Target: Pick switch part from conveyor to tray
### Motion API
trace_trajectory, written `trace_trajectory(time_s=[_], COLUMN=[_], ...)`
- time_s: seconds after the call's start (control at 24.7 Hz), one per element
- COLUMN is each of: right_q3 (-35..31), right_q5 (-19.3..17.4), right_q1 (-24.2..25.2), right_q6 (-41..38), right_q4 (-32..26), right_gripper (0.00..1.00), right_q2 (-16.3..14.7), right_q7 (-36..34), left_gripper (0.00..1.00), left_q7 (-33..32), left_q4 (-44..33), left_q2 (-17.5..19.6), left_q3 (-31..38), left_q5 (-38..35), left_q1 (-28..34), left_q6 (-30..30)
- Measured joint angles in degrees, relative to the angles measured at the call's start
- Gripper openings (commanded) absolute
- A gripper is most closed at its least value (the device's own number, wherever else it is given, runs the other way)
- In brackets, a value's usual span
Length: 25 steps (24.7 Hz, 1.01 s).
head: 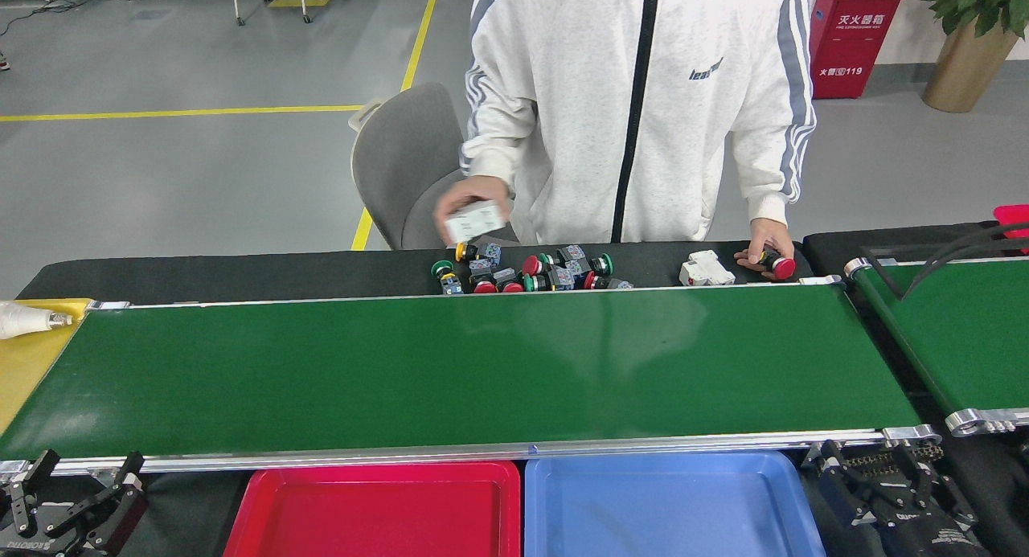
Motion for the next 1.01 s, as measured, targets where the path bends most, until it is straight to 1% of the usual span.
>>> trace_trajectory(time_s=[0.16,0.32,0.53,0.69,0.77,0.89,1.01], right_q3=[0.5,1.7,3.4,3.6,3.7,3.8,3.8], right_q5=[0.1,0.3,0.9,3.2,4.8,8.3,9.7], right_q1=[0.3,0.6,3.4,4.2,4.2,4.2,4.2], right_q6=[-0.2,-0.2,-0.5,1.8,3.6,6.8,8.4], right_q4=[-1.5,-4.2,-8.4,-9.5,-10.0,-11.1,-11.8], right_gripper=[0.99,0.99,0.99,0.99,0.99,0.99,0.99], right_q2=[0.0,0.0,0.1,1.8,1.9,1.9,1.9], right_q7=[-0.1,-0.1,0.1,0.1,0.2,0.2,0.2], left_gripper=[1.0,1.0,1.0,1.0,1.0,1.0,1.0], left_q7=[0.3,0.4,0.5,0.6,0.6,0.6,0.6], left_q4=[0.2,0.1,0.0,0.0,0.1,0.1,0.2], left_q2=[0.0,-0.1,-0.2,-0.2,-0.2,-0.2,-0.2], left_q3=[0.1,0.2,0.5,0.8,0.8,1.7,2.0], left_q5=[0.0,0.3,0.3,0.3,0.3,0.3,0.3], left_q1=[0.5,0.6,0.8,0.9,1.0,1.0,1.1], left_q6=[0.0,0.0,0.0,0.0,-0.1,-0.3,0.0])
